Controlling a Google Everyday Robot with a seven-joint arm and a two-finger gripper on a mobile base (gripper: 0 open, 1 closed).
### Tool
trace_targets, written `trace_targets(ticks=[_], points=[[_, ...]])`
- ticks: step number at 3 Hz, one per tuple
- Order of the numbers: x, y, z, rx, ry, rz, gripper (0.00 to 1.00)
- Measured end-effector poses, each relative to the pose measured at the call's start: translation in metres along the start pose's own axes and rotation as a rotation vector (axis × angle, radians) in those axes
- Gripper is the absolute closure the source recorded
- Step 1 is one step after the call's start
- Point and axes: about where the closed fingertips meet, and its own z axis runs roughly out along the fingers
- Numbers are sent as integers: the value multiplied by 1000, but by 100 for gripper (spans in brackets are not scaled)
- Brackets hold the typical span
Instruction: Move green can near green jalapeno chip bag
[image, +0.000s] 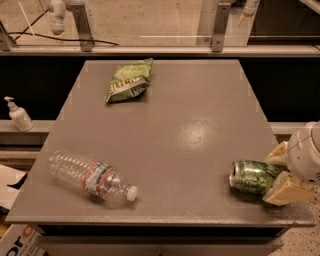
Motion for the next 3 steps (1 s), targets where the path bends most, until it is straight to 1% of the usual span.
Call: trace_targets(ticks=[1,2,3], points=[[-30,-4,-14,21,-33,-38,88],[-34,-5,-16,24,-37,-43,100],[-34,-5,-16,24,-37,-43,100]])
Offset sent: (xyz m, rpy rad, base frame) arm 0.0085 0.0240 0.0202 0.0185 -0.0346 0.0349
